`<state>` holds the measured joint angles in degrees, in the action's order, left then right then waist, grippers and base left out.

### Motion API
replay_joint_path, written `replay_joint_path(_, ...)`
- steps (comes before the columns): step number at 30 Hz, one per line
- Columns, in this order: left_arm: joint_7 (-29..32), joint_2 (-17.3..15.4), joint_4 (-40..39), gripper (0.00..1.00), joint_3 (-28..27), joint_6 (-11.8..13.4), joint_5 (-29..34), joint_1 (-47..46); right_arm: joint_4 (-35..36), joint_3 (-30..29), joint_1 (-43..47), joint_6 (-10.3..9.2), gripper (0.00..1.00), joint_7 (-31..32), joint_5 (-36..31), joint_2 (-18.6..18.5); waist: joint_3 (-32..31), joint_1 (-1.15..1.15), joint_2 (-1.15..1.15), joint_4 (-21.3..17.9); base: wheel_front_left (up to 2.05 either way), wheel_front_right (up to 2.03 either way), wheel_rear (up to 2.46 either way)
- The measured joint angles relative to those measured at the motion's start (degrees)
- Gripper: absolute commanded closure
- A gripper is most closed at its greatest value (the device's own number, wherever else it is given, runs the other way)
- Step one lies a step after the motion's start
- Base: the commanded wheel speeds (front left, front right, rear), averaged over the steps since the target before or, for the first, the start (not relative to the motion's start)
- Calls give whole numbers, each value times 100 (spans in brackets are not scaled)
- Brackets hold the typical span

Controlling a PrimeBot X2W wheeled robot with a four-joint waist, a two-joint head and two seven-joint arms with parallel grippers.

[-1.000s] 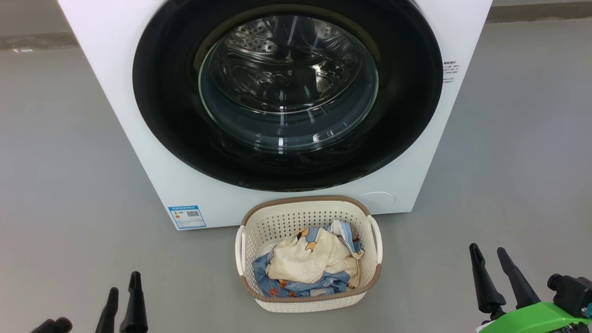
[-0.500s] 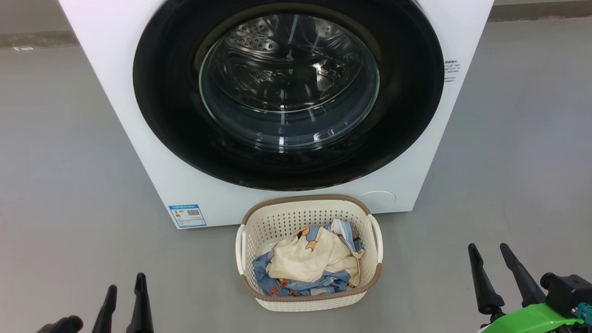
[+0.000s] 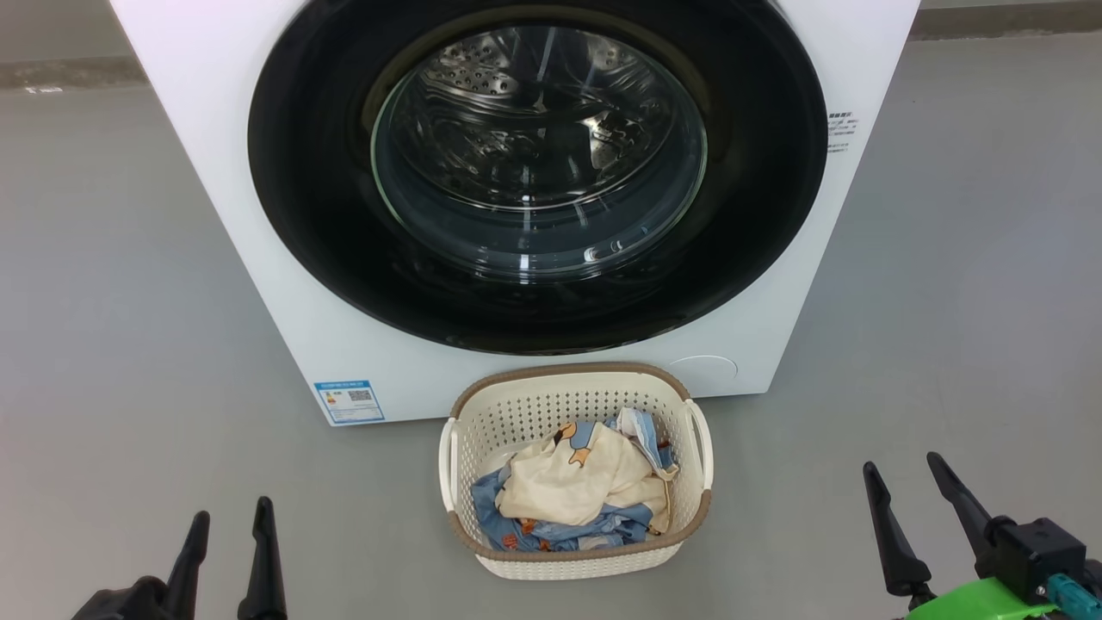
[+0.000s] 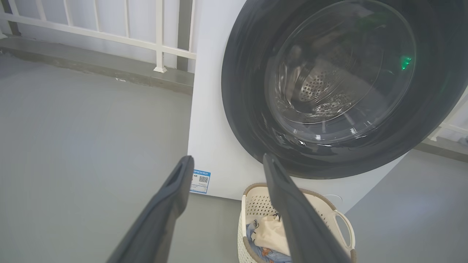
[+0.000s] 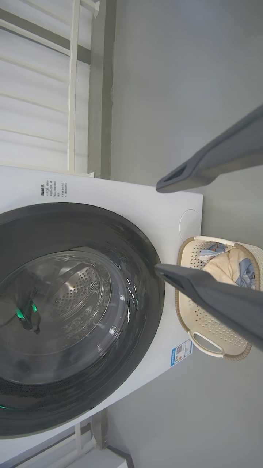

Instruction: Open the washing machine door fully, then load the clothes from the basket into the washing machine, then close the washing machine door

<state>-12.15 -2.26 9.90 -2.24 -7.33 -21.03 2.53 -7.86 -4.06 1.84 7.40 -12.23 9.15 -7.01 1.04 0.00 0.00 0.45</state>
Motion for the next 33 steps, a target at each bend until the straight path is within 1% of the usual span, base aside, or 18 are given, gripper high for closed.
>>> replay_joint_path(13, -208, -60, -66, 0, 70, -3, 964, 33, 62, -32, 82, 0, 0, -207, -857, -22, 15, 0, 0, 4, 0, 0, 0)
replay_joint_path(33, -209, -59, -114, 0, 20, -7, 973, 126, 16, -76, 172, 0, 0, -207, -840, 9, 18, 0, 0, -7, 0, 0, 0)
